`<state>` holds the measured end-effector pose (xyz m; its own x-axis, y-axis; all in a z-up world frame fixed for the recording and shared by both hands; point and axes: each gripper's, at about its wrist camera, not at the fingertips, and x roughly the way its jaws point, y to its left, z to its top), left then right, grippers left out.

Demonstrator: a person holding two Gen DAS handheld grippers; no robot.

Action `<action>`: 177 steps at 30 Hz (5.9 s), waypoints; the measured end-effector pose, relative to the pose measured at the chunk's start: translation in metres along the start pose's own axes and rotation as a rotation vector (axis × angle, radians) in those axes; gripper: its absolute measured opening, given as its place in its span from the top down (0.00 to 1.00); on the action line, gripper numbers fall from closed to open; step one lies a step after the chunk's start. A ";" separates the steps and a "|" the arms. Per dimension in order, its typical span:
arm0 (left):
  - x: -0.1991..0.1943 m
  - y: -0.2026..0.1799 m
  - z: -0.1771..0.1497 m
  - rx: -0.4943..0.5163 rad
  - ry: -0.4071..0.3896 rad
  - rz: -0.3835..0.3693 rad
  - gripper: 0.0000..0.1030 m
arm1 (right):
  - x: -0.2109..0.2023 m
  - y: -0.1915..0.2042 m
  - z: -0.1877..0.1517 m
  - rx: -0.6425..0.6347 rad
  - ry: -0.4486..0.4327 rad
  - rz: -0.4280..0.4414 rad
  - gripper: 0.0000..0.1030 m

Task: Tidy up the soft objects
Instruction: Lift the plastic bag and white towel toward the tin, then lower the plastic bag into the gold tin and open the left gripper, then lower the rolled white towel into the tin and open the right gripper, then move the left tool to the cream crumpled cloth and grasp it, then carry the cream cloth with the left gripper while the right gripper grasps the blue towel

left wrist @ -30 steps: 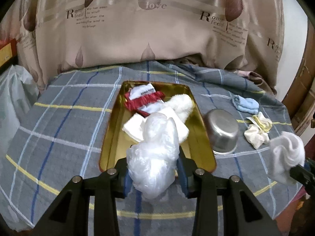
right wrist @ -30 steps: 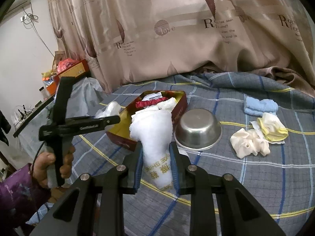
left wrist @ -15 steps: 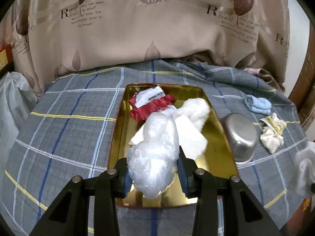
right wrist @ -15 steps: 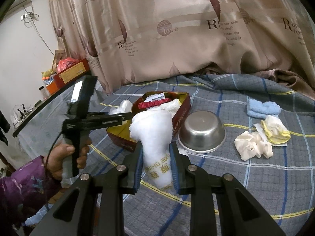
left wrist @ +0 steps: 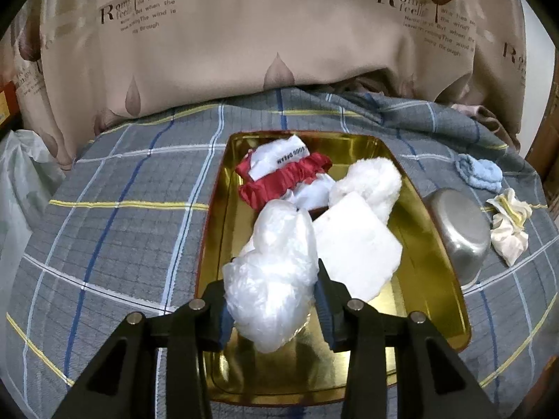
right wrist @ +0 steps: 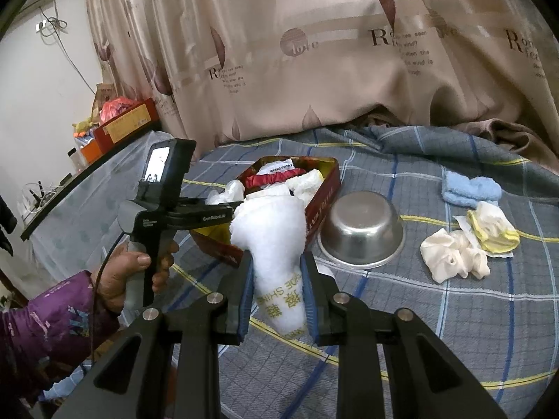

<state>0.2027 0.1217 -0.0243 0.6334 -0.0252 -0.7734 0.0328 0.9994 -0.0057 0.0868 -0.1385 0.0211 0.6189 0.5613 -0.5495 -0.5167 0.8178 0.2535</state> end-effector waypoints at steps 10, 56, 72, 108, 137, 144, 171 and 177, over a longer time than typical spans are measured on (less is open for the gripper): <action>0.010 0.001 -0.003 0.013 0.033 0.033 0.55 | 0.006 0.003 -0.002 0.002 0.017 -0.004 0.78; -0.103 -0.001 -0.045 -0.052 -0.090 0.060 0.44 | 0.198 -0.002 0.113 0.007 0.114 -0.004 0.78; -0.085 -0.005 -0.057 -0.069 -0.035 0.023 0.44 | 0.241 -0.006 0.135 -0.028 0.113 -0.042 0.68; -0.040 -0.252 0.015 0.517 0.041 -0.381 0.44 | -0.062 -0.207 -0.071 0.288 -0.073 -0.473 0.56; 0.081 -0.322 0.033 0.652 0.274 -0.449 0.39 | -0.064 -0.219 -0.076 0.367 -0.103 -0.336 0.55; 0.080 -0.321 0.031 0.625 0.244 -0.454 0.51 | -0.063 -0.222 -0.077 0.385 -0.101 -0.332 0.55; -0.022 -0.213 -0.011 0.177 0.091 -0.418 0.83 | -0.055 -0.231 -0.078 0.412 -0.067 -0.359 0.55; -0.056 -0.168 -0.018 0.079 0.031 -0.346 0.83 | -0.055 -0.230 -0.079 0.405 -0.064 -0.372 0.55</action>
<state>0.1482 -0.0448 0.0089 0.5506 -0.3600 -0.7531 0.3021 0.9270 -0.2223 0.1251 -0.3670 -0.0695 0.7578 0.2213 -0.6139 0.0050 0.9387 0.3446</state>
